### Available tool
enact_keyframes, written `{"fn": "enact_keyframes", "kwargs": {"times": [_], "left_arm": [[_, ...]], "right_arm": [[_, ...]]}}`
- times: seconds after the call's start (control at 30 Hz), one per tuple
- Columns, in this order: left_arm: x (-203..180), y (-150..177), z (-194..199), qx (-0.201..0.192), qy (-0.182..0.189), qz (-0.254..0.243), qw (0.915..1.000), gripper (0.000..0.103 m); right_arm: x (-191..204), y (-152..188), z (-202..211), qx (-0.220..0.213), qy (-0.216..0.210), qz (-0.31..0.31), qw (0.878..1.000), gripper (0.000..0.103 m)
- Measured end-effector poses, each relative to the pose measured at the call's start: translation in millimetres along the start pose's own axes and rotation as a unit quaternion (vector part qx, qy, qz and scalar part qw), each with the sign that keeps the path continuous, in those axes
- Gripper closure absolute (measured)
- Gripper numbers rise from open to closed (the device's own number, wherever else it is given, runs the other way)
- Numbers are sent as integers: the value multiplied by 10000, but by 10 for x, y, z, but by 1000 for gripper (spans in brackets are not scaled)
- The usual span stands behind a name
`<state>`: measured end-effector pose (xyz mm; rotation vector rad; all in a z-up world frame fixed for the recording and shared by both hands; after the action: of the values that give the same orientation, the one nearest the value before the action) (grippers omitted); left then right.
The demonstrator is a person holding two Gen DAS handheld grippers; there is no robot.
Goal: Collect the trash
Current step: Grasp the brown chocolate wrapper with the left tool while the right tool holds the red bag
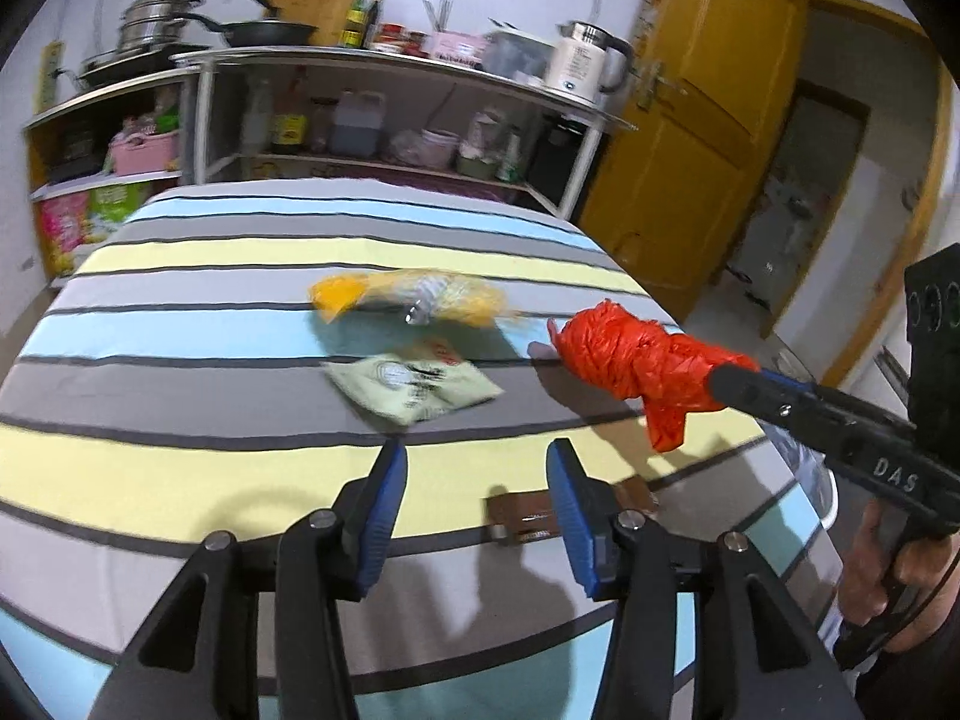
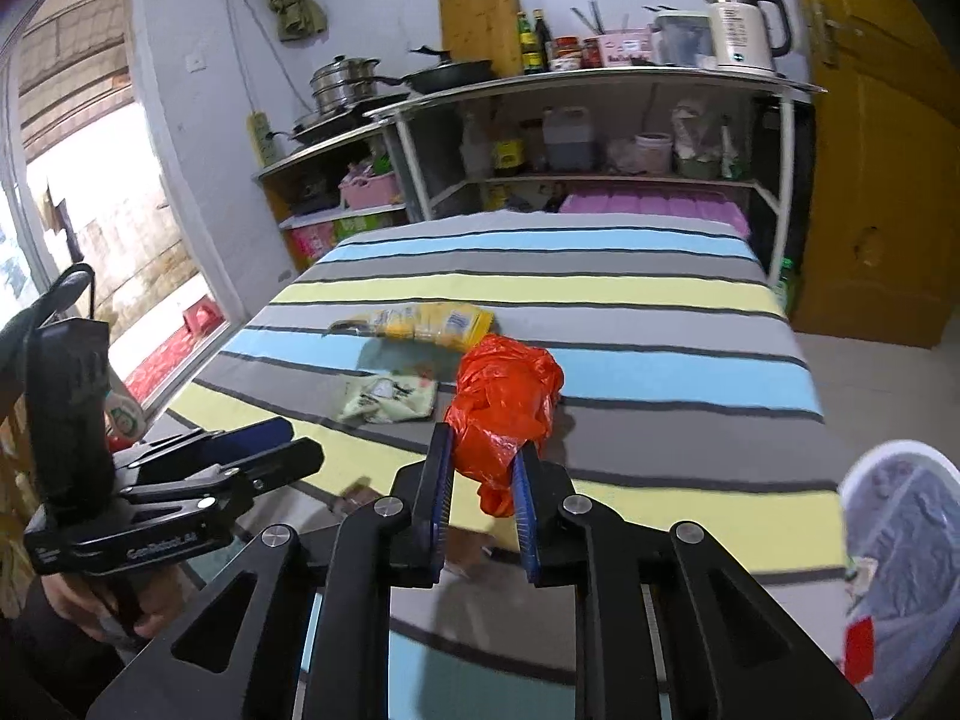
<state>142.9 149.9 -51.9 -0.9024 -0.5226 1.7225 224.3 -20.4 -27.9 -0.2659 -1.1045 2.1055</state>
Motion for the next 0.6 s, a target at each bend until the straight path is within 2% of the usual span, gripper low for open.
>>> {"fn": "enact_keyframes", "kwargs": {"times": [0.1, 0.2, 0.33, 0.6], "left_arm": [[-102, -33, -119, 154, 70, -254, 9995, 48], [-204, -42, -241, 468, 422, -427, 9971, 45], [-318, -23, -387, 870, 645, -621, 9922, 45], [-473, 193, -279, 959, 546, -1017, 9887, 45]], "right_arm": [[-125, 68, 113, -25, 101, -135, 9999, 84], [-233, 121, 204, -48, 181, -254, 9995, 84], [-337, 171, 294, -79, 261, -373, 9989, 84], [-456, 282, 439, -119, 326, -485, 9982, 84]]}}
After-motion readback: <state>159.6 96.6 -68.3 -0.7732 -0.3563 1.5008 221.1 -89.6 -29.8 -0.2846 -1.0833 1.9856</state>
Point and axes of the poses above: each gripper's, at about its wrist camera, not at the fingertips, and z roughly against the way its jaws point, x to its left, y to its underside, the point moved 4 cm from there along -z, roughly the way its jaws point, and after that the axes turned 4 degrees about z, right-handed, at the moved point
